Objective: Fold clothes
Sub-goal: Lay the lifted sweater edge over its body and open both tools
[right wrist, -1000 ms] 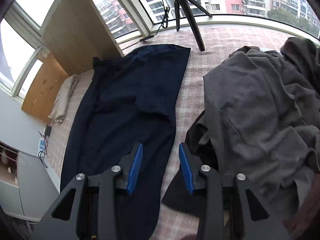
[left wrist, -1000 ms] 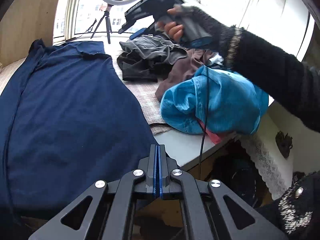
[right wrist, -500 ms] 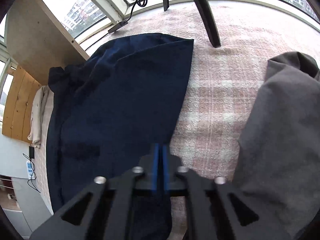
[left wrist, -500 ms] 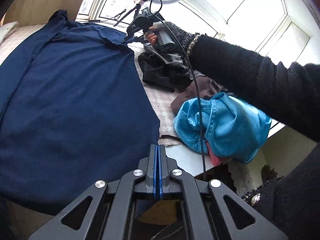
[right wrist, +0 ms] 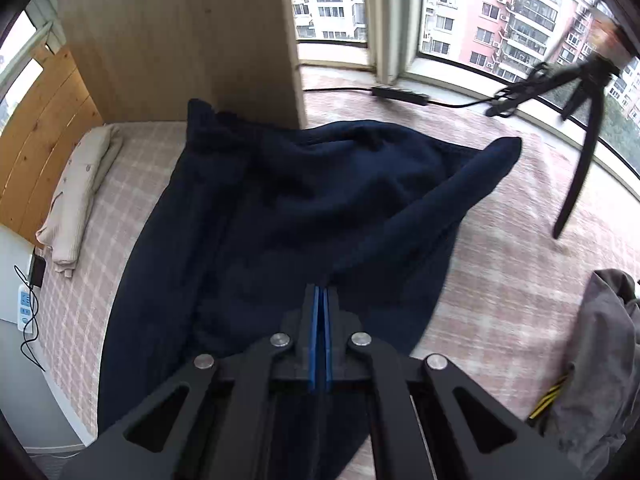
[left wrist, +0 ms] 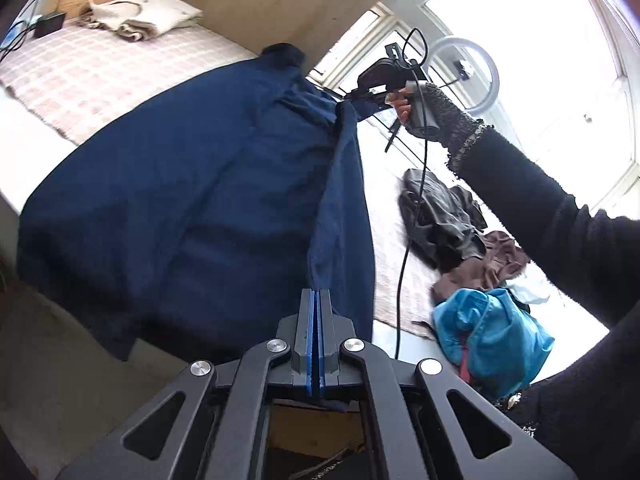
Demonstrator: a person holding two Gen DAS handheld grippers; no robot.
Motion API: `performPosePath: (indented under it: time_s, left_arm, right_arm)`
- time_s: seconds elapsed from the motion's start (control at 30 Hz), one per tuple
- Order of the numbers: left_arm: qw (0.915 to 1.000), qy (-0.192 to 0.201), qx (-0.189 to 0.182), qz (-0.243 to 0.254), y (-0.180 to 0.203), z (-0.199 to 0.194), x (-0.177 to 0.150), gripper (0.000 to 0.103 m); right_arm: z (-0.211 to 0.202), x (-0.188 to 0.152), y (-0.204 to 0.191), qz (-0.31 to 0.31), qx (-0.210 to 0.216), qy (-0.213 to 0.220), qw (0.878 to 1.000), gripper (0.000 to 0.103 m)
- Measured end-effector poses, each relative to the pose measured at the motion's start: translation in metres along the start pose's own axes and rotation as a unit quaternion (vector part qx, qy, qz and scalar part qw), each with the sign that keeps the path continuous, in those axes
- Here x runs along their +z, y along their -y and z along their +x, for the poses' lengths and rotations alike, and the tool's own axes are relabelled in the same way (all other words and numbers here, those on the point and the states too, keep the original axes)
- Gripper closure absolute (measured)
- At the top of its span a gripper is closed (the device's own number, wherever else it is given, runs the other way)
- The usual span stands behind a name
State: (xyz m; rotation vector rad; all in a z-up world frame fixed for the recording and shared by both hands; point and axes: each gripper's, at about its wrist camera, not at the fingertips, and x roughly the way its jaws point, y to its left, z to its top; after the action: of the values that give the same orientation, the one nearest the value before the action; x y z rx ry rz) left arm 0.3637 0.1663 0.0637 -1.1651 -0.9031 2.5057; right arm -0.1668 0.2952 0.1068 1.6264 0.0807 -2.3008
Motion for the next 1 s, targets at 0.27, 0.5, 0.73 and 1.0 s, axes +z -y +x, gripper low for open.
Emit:
performPosePath:
  time_s: [0.27, 0.5, 0.73, 1.0]
  left_arm:
    - [0.999, -0.028, 0.035, -0.008, -0.031, 0.017, -0.002, 0.102]
    - [0.9981, -0.05, 0.037, 0.001, -0.042, 0.011, 0.004, 0.102]
    - [0.994, -0.091, 0.025, 0.055, -0.031, 0.016, 0.006, 0.07]
    - [0.979, -0.129, 0.064, 0.144, -0.019, 0.03, 0.007, 0.081]
  right_arm:
    - [0.03, -0.007, -0.047, -0.061, -0.019, -0.033, 0.997, 0.09]
    - [-0.079, -0.11, -0.006, -0.015, 0.097, 0.018, 0.995, 0.076]
    - [-0.129, -0.34, -0.011, -0.024, 0.162, -0.016, 0.986, 0.076]
    - [-0.115, -0.455, -0.054, -0.082, 0.142, -0.014, 0.986, 0.076]
